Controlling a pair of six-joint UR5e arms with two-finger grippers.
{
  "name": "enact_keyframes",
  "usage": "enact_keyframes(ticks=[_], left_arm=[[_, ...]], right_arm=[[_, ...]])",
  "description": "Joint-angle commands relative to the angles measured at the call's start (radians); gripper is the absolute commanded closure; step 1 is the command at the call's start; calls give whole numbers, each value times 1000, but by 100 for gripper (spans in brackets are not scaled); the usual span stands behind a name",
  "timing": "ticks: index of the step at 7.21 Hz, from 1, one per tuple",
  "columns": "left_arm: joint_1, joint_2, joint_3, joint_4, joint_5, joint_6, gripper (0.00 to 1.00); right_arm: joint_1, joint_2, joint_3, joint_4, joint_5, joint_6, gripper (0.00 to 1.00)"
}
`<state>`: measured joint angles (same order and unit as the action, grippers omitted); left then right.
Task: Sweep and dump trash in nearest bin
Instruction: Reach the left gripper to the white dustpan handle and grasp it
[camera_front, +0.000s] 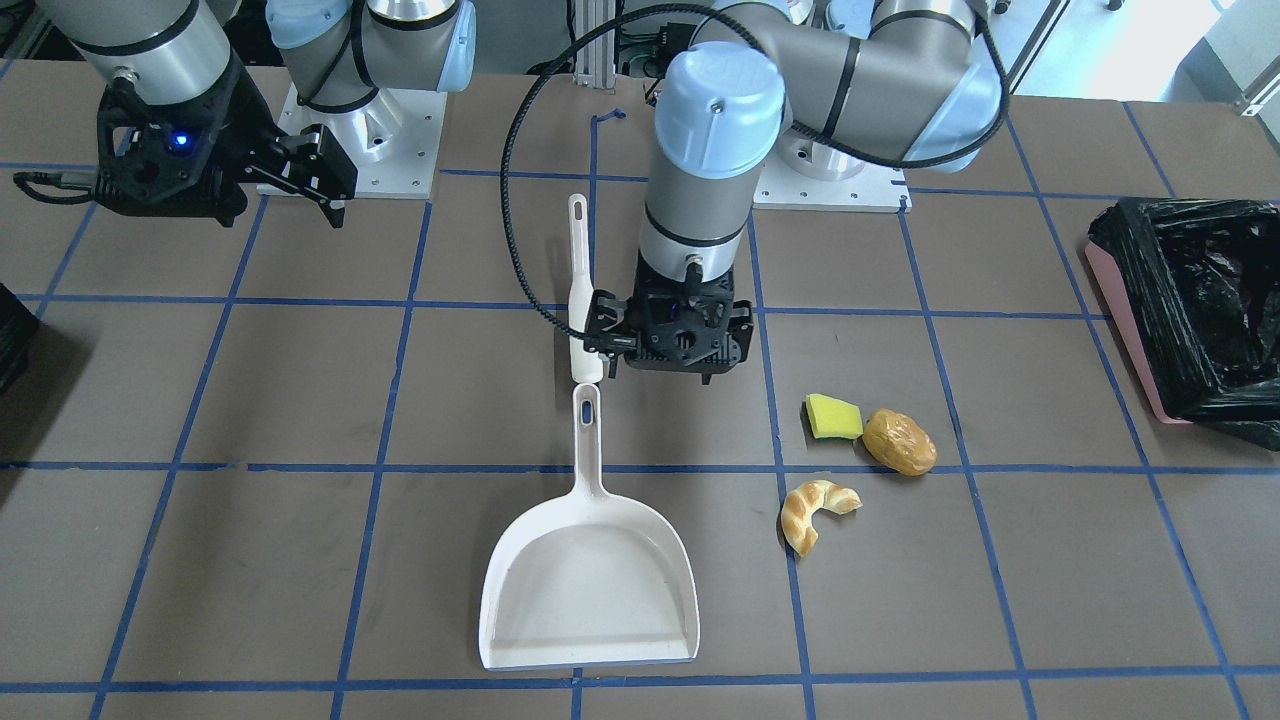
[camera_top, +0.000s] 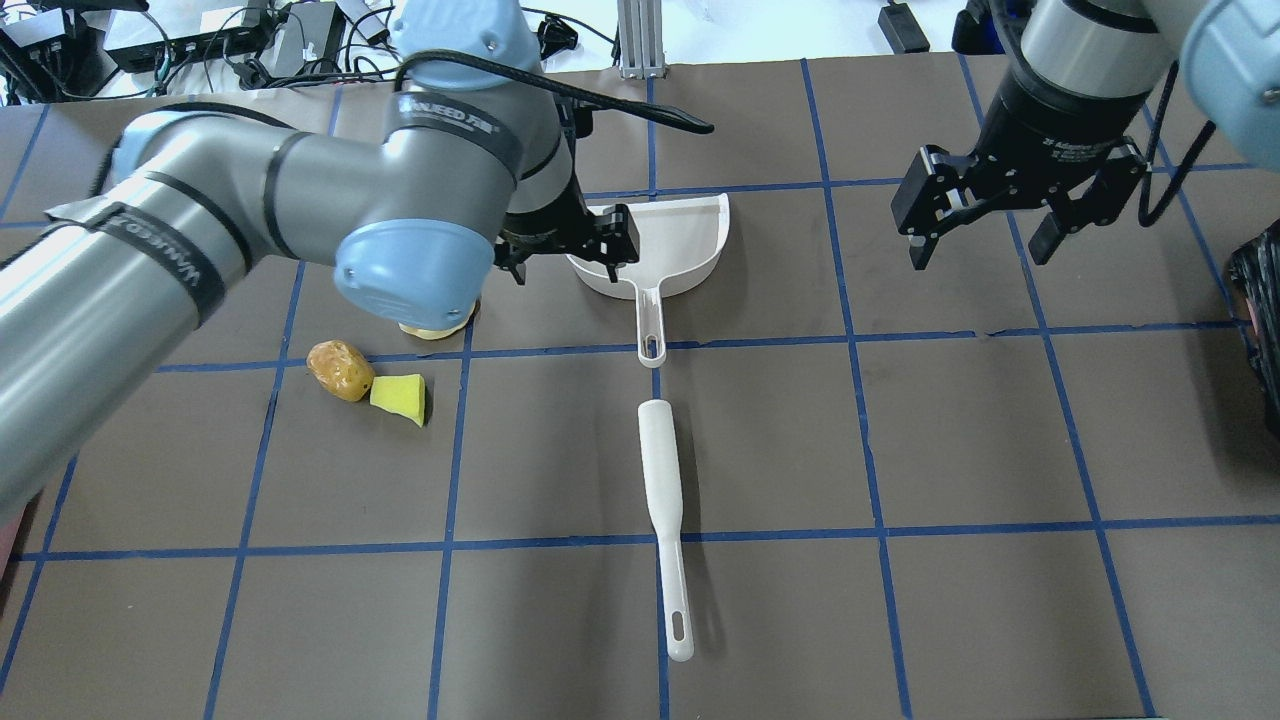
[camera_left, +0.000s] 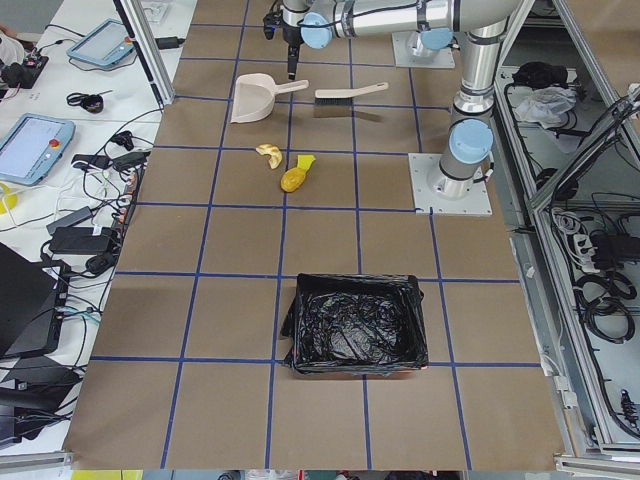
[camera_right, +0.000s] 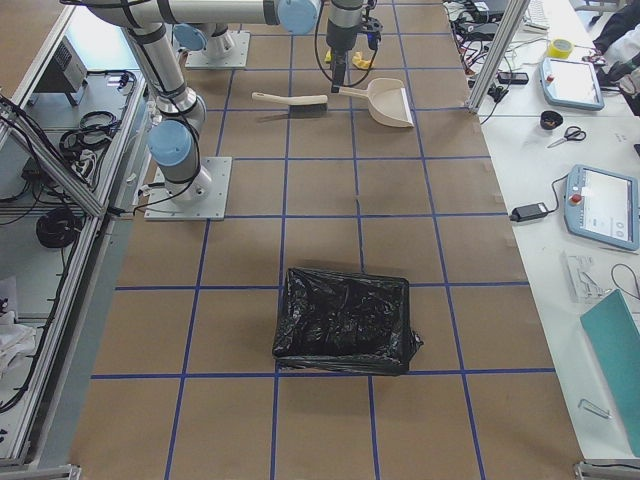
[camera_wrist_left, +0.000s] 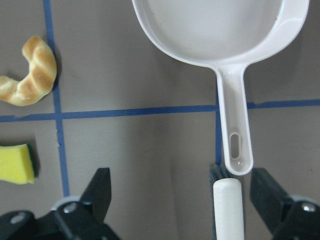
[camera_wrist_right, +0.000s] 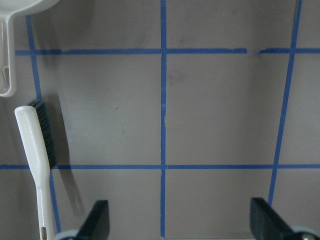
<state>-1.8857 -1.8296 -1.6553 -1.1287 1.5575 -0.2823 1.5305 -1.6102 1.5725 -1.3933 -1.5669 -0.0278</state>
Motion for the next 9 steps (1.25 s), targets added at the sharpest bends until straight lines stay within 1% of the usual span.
enact_keyframes(ticks=[1,2,3,4,5,6,7,8,9], left_arm=[[-76,-92,2,64,-16,-64,0],[-85,-130,2,116,-25,-66,0],[-85,-158,2,127,-30,-61,0],[-85,-180,2,129,-28,-54,0],[-85,-198,2,129,-28,-48,1],[-85,-212,3,129,-28,-46,7],[-85,-215,5,126,-30,-44,25],[-85,-217,3,110,-46,-46,44],[-85,-217,2,107,-59,-46,61]], right_arm=[[0,-49,70,50,-7,87,0],[0,-74,151,34,-16,85,0],[0,-103,228,-13,-24,77,4],[0,-156,297,-41,-27,69,4],[0,-193,349,-85,-32,18,4],[2,-239,422,-116,-19,9,7],[5,-301,511,-171,-15,6,8],[41,-345,599,-246,-13,8,9],[118,-353,656,-326,-19,25,8]])
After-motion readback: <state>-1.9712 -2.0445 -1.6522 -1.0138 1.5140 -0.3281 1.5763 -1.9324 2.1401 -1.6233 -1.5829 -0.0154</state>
